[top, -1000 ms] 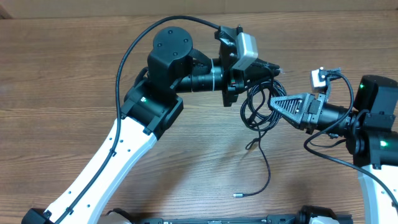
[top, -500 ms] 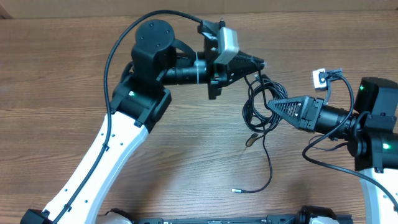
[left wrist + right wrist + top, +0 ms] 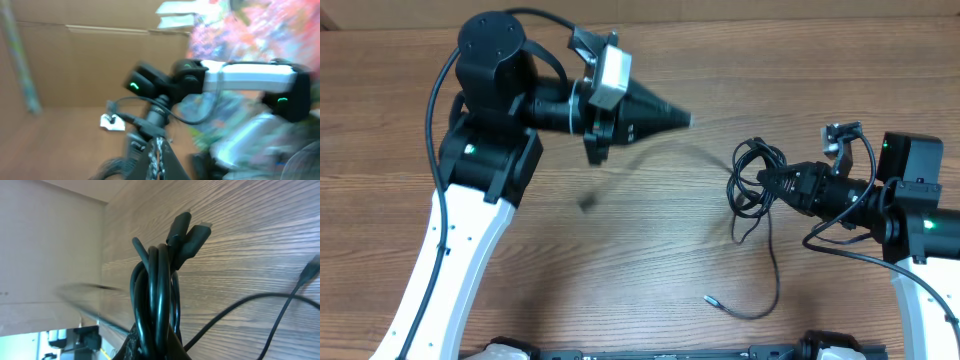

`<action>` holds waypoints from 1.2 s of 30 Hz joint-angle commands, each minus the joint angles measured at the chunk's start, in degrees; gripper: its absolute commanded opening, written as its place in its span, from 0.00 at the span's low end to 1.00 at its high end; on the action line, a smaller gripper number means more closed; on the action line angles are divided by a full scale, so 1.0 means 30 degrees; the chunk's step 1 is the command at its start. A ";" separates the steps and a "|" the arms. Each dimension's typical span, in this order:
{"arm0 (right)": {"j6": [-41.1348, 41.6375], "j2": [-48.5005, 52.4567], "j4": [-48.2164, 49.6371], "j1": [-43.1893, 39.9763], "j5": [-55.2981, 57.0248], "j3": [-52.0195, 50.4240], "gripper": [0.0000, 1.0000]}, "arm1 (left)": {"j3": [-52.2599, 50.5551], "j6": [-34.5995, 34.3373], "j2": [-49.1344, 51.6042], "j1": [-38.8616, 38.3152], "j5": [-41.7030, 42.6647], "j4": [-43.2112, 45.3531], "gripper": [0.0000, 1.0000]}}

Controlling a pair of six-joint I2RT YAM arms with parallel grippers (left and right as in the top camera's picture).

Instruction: Untangle cables

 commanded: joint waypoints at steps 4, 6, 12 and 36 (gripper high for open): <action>-0.0299 -0.0189 0.0510 -0.0087 0.0437 0.0080 0.04 | 0.0357 0.0284 -0.0131 -0.0051 0.0379 -0.4269 0.04; -0.0612 -0.0204 0.0794 -0.0087 0.0277 0.0080 0.04 | 0.0357 0.0896 -0.0131 -0.0051 0.0029 -0.5013 0.04; -0.6951 -0.0211 0.1443 -0.0087 -0.4277 0.0080 0.04 | 0.0357 0.1494 -0.0131 -0.0415 -0.3417 -0.7191 0.04; -1.2582 -0.0204 0.2951 -0.0066 -1.3668 0.0080 0.04 | 0.0357 0.7431 -0.0124 -0.4561 -1.1074 -1.1854 0.04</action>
